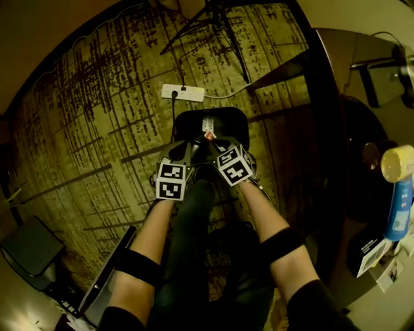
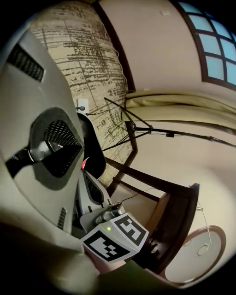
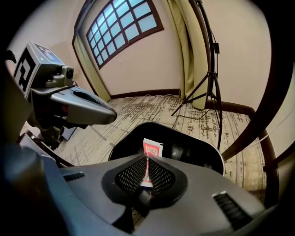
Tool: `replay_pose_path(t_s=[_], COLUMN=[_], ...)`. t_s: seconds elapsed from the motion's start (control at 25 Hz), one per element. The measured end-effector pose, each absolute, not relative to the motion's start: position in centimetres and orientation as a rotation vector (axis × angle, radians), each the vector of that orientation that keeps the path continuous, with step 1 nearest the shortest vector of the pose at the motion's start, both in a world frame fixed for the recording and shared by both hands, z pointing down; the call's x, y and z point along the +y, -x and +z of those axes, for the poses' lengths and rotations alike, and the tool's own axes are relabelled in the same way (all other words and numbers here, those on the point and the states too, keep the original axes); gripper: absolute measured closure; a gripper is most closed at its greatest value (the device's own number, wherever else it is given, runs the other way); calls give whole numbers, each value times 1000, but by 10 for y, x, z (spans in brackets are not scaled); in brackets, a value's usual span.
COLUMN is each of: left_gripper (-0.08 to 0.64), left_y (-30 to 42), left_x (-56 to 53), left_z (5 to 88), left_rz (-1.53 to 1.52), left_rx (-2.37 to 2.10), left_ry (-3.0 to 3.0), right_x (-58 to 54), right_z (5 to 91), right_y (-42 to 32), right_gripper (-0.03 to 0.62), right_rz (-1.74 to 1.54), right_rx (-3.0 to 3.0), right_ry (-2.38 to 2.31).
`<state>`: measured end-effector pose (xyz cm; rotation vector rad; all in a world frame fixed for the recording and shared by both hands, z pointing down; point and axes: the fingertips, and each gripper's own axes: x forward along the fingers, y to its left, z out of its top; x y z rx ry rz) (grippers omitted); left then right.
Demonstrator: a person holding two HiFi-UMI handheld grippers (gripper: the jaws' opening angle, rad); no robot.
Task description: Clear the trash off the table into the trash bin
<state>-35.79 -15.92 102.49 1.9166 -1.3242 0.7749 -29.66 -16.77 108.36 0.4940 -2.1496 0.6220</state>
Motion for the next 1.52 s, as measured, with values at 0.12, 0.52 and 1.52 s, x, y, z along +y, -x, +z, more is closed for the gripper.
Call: replay_pose_path(t_s=[0.12,0.52,1.52], left_gripper=[559,559,559], left_y=[360,363,331], left_x=[-164,-170,-104], left_z=[1050,1051,579], left_rz=[780,779,629], left_rx=[-1319,-1327,-1444], left_ry=[-1905,-1899,-2131], right_x=[-170,-178,-229], right_z=[1111,1112,448], right_y=[305,314,315], right_gripper=[537,376,589], right_rz=[599,607,228], right_rx=[-2136,-2137,-2481], right_ry=[-460,-443,-779])
